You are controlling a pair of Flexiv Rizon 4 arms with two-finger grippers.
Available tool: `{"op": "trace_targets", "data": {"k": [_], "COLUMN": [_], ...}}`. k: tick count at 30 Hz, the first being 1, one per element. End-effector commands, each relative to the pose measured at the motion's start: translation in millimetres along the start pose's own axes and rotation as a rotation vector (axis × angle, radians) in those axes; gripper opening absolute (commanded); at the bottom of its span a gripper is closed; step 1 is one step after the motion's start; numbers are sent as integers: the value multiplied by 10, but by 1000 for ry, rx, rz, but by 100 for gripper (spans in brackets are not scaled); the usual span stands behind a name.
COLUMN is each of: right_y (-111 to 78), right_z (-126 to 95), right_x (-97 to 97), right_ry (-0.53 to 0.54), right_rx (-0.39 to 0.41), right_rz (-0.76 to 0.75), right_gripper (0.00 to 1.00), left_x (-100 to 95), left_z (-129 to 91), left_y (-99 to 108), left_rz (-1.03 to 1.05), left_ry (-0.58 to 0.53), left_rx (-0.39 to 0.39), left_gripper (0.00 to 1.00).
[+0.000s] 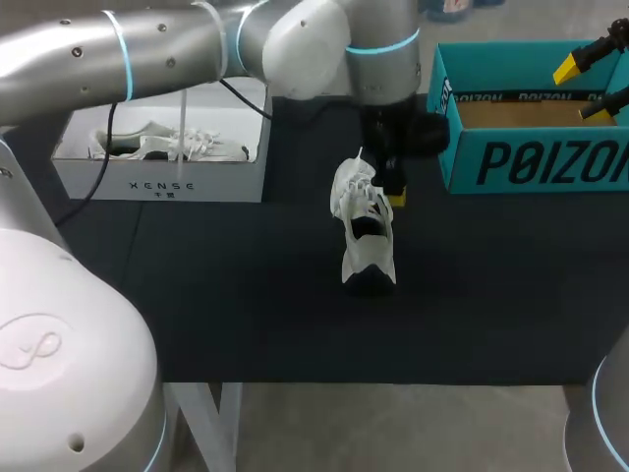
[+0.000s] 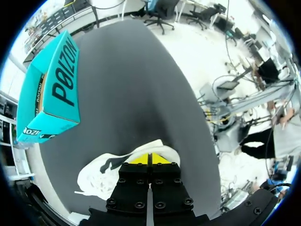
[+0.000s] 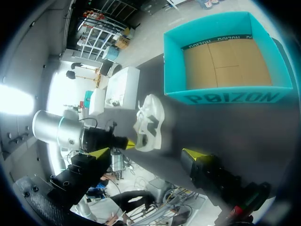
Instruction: Take the shoe out of the shoebox, open the shoe tongue, remove and reinsert the insole, then place the shoe into the shoebox
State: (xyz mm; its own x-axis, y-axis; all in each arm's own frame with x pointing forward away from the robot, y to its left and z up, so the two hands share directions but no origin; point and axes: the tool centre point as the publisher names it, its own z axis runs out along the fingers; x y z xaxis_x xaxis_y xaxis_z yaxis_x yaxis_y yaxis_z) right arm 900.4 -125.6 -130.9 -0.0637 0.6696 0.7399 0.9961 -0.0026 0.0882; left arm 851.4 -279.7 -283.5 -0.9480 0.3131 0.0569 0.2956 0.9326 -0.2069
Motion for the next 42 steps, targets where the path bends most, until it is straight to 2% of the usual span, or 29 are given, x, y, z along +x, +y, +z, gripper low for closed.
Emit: {"op": "trace_targets", "data": {"k": [1, 2, 3, 4, 6, 7, 8, 9, 20, 24, 27, 33, 35, 37, 39, 40, 41, 42], "right_y": [4, 4, 4, 4, 4, 4, 4, 4, 4, 4, 4, 4, 4, 4, 4, 4, 4, 4], "right_z": [1, 1, 1, 1, 1, 1, 1, 1, 1, 1, 1, 1, 1, 1, 1, 1, 1, 1], "right_x": [-1, -1, -1, -1, -1, -1, -1, -1, -1, -1, -1, -1, -1, -1, -1, -1, -1, -1], "right_ry": [-2, -2, -2, -2, -2, -2, -2, -2, -2, -2, -2, -2, -2, -2, -2, -2, -2, -2], "right_rx": [1, 1, 1, 1, 1, 1, 1, 1, 1, 1, 1, 1, 1, 1, 1, 1, 1, 1], "right_rz": [1, 1, 1, 1, 1, 1, 1, 1, 1, 1, 1, 1, 1, 1, 1, 1, 1, 1], "right_gripper": [100, 100, 100, 100, 100, 100, 100, 100, 100, 100, 100, 100, 100, 100, 100, 100, 100, 100], "left_x": [215, 229, 254, 281, 321, 344, 364, 379, 440, 446, 449, 465, 464, 465, 467, 470, 474, 484], "left_z": [20, 41, 65, 89, 124, 145, 185, 208, 500, 619, 741, 1036, 1109, 1186, 1236, 1249, 1254, 1254], "left_y": [84, 96, 102, 108, 117, 127, 145, 155, 262, 302, 330, 426, 447, 480, 508, 517, 520, 520], "left_rz": [-147, -156, -158, -160, -164, -167, -175, -175, -181, -189, -194, -235, -256, -275, -284, -286, -284, -280], "left_ry": [-313, -288, -265, -256, -235, -224, -204, -198, -146, -143, -137, -132, -137, -138, -121, -120, -108, -98], "left_rx": [-4, -5, -4, -11, -8, -12, -8, -7, -45, -59, -86, -87, -89, -84, -81, -80, -76, -72], "left_gripper": [13, 27, 38, 44, 49, 55, 69, 72, 89, 100, 100, 100, 95, 74, 40, 31, 0, 0]}}
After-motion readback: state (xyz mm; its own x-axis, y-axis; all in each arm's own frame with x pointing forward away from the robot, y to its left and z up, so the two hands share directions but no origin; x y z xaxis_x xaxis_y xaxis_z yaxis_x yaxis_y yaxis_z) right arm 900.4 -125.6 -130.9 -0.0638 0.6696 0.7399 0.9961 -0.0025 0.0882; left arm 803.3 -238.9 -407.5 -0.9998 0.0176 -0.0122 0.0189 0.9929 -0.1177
